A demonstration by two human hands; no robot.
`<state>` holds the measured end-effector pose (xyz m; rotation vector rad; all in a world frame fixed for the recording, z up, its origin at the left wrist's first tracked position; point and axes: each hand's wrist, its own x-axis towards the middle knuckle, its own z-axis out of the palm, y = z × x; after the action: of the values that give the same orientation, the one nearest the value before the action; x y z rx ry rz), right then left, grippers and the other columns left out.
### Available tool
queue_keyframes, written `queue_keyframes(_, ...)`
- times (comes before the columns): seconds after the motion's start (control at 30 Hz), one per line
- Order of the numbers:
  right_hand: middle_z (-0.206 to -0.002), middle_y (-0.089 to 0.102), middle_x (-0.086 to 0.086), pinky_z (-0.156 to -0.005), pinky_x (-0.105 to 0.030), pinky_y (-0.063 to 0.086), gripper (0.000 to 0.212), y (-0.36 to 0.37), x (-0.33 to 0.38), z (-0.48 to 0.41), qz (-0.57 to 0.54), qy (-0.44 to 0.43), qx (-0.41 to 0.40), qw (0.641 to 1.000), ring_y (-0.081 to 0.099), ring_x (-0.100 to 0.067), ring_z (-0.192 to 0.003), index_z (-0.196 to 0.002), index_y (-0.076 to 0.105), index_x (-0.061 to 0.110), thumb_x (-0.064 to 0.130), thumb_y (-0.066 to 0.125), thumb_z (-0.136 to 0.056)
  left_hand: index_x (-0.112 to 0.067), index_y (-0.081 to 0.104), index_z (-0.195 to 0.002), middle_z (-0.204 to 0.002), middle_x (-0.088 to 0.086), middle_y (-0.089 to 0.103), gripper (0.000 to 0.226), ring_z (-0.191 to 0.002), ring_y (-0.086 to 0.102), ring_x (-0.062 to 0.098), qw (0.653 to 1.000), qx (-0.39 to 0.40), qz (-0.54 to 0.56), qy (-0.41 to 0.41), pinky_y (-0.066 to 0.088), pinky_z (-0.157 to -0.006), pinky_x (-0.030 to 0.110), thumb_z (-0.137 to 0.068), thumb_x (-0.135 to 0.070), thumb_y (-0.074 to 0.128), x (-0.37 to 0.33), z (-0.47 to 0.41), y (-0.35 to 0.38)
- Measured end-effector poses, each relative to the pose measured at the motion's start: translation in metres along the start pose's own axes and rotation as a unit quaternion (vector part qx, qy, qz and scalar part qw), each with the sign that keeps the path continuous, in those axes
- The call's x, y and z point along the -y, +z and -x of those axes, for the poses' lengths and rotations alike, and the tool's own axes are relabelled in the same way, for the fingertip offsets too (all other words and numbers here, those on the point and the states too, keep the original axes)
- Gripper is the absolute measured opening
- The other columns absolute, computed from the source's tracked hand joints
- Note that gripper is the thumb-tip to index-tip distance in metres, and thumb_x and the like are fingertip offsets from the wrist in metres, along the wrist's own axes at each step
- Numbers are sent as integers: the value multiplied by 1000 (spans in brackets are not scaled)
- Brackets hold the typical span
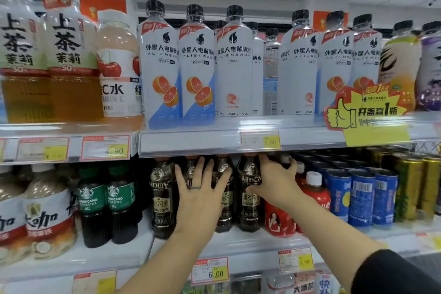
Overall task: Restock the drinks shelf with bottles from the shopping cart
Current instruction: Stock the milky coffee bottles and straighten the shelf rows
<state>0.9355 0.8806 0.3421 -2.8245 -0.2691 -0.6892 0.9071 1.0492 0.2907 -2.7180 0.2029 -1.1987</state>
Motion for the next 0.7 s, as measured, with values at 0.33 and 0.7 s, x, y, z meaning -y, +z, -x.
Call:
queue_keyframes(0.33,-130,51,2,-106,-40,21,67,17,0,26,-71,-90,-226,967,44,-18,-121,-131,43,22,44,70,-74,-25,47,-129,-131,9,52,73,-125,38,31,988,-114,101,-39,26,-105,61,-64,-33,79,25,28,-2)
queue_keyframes(0.7,-127,56,-11,-97,-52,19,76,57,50,14,69,-99,-244,962,33,-31,-124,-129,44,33,42,76,-61,-36,16,-146,-154,9,-8,84,-140,13,41,923,-18,318,-214,30,-107,49,-81,-32,69,56,31,9)
